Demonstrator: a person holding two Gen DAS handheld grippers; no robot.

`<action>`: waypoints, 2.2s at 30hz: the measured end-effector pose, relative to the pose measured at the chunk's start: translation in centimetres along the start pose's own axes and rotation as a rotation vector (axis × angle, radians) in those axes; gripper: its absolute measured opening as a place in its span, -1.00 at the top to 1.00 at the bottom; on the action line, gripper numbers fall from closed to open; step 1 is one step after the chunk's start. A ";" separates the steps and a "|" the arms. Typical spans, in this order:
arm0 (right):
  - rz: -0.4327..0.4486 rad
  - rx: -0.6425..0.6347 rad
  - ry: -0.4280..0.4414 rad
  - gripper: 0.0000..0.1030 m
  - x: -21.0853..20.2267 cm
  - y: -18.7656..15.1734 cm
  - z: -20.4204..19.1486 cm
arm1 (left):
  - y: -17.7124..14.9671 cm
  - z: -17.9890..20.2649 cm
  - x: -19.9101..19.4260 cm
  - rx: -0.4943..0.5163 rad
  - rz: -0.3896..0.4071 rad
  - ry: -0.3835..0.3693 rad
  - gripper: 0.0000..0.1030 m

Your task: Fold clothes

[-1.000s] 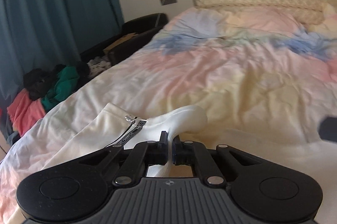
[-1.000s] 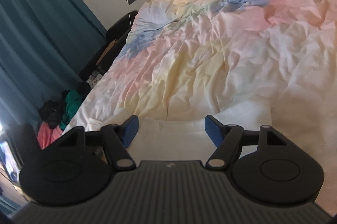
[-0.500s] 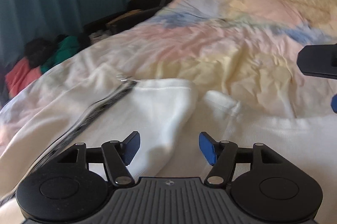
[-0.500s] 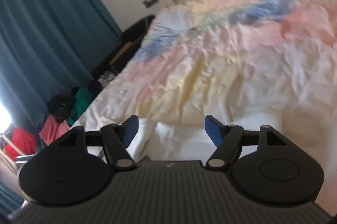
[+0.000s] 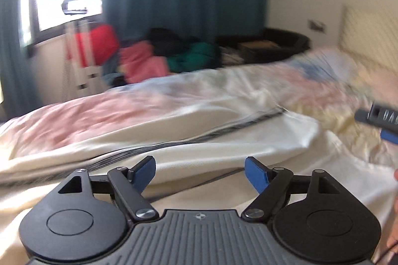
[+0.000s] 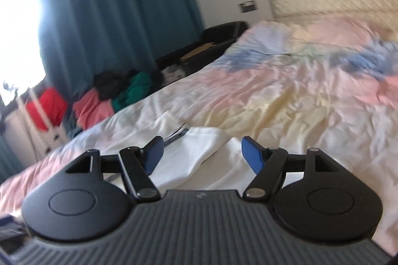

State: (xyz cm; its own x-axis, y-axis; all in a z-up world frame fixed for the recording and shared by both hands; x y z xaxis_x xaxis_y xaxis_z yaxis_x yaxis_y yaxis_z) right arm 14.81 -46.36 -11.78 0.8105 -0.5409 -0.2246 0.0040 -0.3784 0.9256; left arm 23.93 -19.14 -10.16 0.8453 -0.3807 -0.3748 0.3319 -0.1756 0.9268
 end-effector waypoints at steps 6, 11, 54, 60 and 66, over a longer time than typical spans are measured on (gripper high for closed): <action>-0.076 -0.120 0.107 -0.38 -2.2 -0.1 -2.4 | -1.3 -9.6 -8.1 -0.141 -0.072 0.132 -0.80; -0.096 -0.177 0.169 -0.38 -4.8 0.7 -3.5 | -4.1 -17.6 -13.8 -0.251 -0.198 0.231 -0.81; -0.248 0.588 -0.351 -0.40 -1.8 -1.4 18.1 | -20.3 -37.3 -32.1 -1.612 0.055 0.544 -0.40; -0.422 0.723 -0.298 -0.30 0.3 -5.8 17.0 | -21.4 -36.4 -31.1 -1.606 -0.017 0.503 -0.16; -0.398 0.604 -0.249 0.45 2.2 -5.1 15.2 | -22.6 -36.1 -32.0 -1.652 0.012 0.499 0.15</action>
State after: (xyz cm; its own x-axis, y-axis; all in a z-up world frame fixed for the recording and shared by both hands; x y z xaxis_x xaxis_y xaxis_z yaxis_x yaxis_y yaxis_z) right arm 7.71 -57.06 -21.63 0.6586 -0.4044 -0.6346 -0.1112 -0.8863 0.4495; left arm 4.51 29.78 -18.33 0.7828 -0.0231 -0.6218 0.1000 0.9910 0.0892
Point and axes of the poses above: each gripper's, at about its wrist camera, not at the fingertips, and x roughly the way its jaws point, z to its right, y to its top, the point moved 8 cm from there along x, roughly the way its jaws point, and after that the axes turned 9 degrees about z, right-handed, at the moved point
